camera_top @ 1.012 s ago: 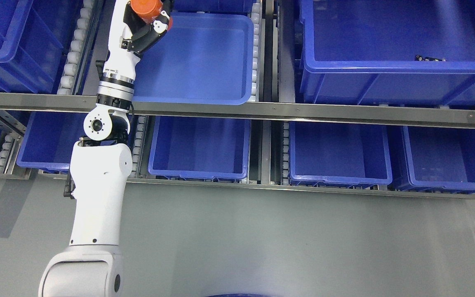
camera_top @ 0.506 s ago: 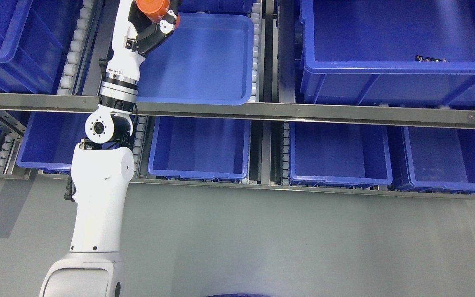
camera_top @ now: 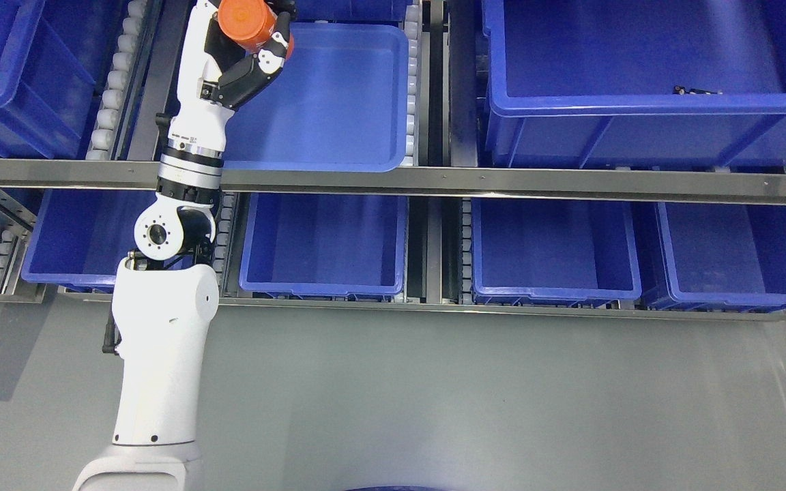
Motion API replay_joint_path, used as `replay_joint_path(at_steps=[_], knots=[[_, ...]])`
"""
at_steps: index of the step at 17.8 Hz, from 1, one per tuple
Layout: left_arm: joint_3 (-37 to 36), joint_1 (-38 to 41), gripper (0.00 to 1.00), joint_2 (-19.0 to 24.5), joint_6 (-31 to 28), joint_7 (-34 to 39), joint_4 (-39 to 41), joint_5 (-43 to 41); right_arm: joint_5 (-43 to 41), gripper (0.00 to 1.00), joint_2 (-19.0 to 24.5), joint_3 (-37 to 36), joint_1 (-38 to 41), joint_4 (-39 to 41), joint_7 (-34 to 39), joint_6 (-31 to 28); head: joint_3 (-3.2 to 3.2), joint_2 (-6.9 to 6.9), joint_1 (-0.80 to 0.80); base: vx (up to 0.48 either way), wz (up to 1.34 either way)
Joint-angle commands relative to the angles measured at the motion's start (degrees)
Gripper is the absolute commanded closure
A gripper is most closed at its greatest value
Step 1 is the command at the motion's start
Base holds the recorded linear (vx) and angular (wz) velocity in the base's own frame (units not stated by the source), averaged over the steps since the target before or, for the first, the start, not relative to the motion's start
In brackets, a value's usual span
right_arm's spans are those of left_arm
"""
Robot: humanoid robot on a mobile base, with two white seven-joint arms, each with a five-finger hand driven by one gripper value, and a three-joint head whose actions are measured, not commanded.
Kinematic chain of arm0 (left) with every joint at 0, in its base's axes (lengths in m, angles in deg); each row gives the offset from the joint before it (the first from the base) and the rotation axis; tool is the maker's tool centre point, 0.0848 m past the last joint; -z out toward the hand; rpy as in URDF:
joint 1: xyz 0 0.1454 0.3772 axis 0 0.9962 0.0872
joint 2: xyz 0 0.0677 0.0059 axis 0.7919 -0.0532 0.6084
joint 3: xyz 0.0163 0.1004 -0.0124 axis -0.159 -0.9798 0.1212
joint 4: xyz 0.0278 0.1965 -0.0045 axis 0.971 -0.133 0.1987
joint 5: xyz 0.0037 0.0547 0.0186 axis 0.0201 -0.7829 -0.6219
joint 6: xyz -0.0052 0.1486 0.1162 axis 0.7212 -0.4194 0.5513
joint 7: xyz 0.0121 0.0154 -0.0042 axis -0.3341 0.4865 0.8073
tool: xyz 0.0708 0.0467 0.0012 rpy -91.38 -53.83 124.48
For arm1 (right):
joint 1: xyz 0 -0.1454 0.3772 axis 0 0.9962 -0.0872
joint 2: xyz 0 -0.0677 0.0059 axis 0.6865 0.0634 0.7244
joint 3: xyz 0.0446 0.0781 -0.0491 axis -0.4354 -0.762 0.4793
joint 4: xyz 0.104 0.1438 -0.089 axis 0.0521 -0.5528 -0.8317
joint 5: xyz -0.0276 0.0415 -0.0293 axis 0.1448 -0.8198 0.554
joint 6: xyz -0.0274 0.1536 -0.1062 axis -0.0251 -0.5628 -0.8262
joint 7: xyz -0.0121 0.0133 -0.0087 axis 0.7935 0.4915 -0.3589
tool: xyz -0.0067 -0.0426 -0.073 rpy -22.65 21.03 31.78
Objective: Grab orange capacitor from left shelf to right desk
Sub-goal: 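Carry the capacitor in the left hand toward the red tray on the table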
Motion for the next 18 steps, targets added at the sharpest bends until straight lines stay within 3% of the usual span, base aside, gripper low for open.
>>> replay_joint_path(at_steps=[1, 5, 11, 18], knots=[[1.06, 3.78, 0.98, 1.00, 4.51, -0.06, 12.48, 0.02, 0.26, 0.00, -1.00, -0.70, 1.16, 1.00, 0.02, 0.03, 0.00, 0.00, 0.00, -0.043, -0.12], [0.36, 4.14, 0.98, 1.00, 12.67, -0.06, 15.12, 0.11, 0.26, 0.00, -1.00, -0.70, 1.16, 1.00, 0.02, 0.03, 0.00, 0.00, 0.00, -0.077, -0.25], [-3.77, 5.37, 0.98, 1.00, 19.89, 0.03, 16.53, 0.63, 0.26, 0.00, -1.00, -0.70, 1.16, 1.00, 0.02, 0.03, 0.00, 0.00, 0.00, -0.086, -0.43], [-7.19, 5.28, 0.97, 1.00, 20.43, 0.12, 17.41, 3.35, 0.26, 0.00, -1.00, -0.70, 1.16, 1.00, 0.02, 0.03, 0.00, 0.00, 0.00, -0.088, -0.82]])
